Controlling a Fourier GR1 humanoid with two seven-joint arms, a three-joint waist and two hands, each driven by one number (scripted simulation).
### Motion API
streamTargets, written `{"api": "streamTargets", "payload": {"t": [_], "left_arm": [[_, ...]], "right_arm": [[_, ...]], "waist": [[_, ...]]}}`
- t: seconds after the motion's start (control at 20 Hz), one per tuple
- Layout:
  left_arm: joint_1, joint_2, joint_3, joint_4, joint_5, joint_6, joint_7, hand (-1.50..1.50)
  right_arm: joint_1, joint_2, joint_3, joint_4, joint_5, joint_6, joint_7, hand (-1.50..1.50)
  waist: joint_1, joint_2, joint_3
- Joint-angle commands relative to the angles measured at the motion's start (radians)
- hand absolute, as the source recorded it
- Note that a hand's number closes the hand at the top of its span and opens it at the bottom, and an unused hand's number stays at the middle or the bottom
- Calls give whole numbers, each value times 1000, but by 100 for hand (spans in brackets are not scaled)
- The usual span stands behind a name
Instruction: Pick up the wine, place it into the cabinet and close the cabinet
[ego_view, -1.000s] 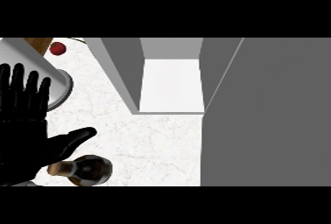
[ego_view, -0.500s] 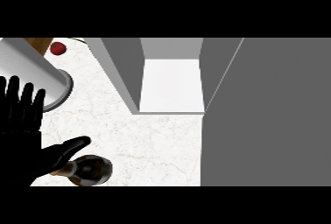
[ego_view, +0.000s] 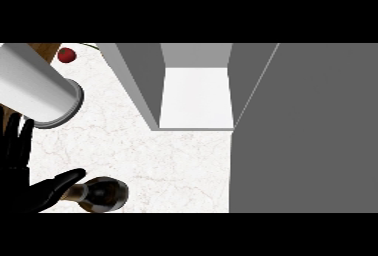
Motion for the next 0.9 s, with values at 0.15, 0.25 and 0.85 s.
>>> {"api": "streamTargets", "payload": {"t": [0.15,0.25,0.85], "left_arm": [[105,11,73,-18,71,-68,-29,-150],[175,-29,68,103,111,-128,-220,-150],[337,-35,61,162,161,-191,-335,-150]], "right_arm": [[72,51,38,-9,46,45,-70,-150],[-43,-6,-59,37,-36,15,2,-150],[27,56,23,-55,31,4,19,-150]], "waist": [[0,0,0],[4,1,-1],[2,-1,0]]}}
